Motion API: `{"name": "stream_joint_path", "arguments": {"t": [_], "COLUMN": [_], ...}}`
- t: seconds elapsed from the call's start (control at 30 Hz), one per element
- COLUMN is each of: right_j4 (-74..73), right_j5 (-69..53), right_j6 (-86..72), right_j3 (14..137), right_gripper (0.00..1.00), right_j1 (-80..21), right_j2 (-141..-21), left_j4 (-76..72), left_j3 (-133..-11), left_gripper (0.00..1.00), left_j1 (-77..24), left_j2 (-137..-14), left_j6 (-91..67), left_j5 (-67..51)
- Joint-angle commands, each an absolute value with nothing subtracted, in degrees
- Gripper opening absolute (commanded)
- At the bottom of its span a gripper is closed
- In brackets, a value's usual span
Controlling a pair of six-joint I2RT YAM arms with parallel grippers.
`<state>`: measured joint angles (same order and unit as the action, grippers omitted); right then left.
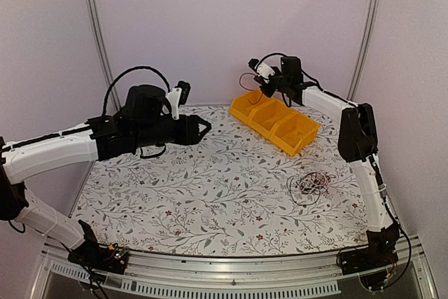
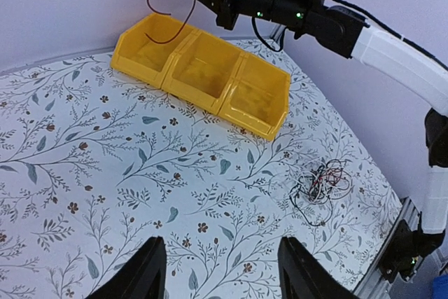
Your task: Untangle the cables
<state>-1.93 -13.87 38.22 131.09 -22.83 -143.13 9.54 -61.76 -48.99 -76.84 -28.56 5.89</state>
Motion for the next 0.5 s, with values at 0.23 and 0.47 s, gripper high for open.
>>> {"name": "stream_joint_path", "arguments": {"t": [0.23,0.47], "right_j4": [-1.56,-4.93], "right_j5": [-10.9,-10.39], "right_j6": [38.46,39.71], "right_j3": [131.92,131.98], "right_gripper": [0.0,0.4], "right_j1": [-22.59,-22.59], "right_j2": [-146.85,-146.54], "left_j4": [11.32,11.03], "left_j3": [-60.58,-59.38], "left_gripper": [0.57,0.57], "left_j1": [-49.75,-49.88], "left_j2": [-76.4,-75.35], "left_j6": [-29.83,-30.38], "left_j5": [6.02,6.13]}}
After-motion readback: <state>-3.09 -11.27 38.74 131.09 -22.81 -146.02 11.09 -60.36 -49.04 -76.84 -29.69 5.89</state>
